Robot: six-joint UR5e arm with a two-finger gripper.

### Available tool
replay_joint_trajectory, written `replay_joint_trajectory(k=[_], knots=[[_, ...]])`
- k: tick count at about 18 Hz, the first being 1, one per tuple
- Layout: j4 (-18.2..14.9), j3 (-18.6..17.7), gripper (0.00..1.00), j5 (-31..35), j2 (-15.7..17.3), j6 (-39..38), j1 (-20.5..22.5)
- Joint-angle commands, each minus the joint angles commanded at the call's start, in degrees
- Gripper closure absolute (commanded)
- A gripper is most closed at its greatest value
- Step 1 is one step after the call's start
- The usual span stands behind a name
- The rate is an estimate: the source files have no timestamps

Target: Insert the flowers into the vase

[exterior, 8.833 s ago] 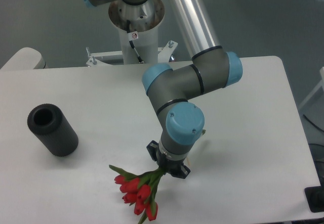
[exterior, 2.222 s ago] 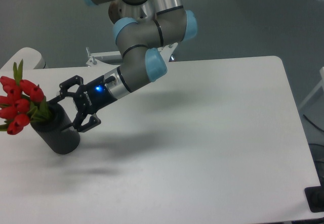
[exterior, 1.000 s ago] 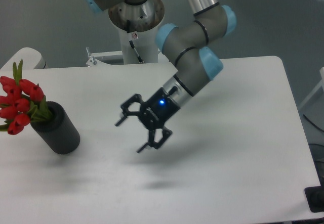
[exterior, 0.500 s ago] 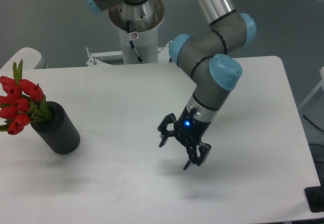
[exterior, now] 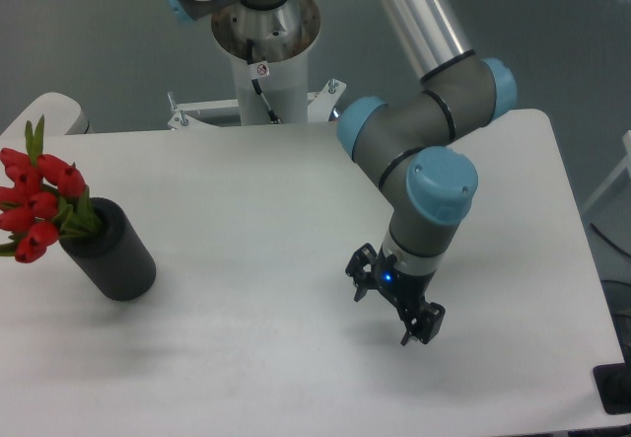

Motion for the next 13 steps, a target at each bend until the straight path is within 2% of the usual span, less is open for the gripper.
replay_joint_trajectory(k=[2,4,13], knots=[[-1.59,1.06,0.00,2.81,-0.88,3.85,-0.09],[-1.59,1.15,0.00,4.23,-1.24,6.85,-0.09],[-1.50,1.85,0.00,5.46,-2.03,7.13,-0.26]])
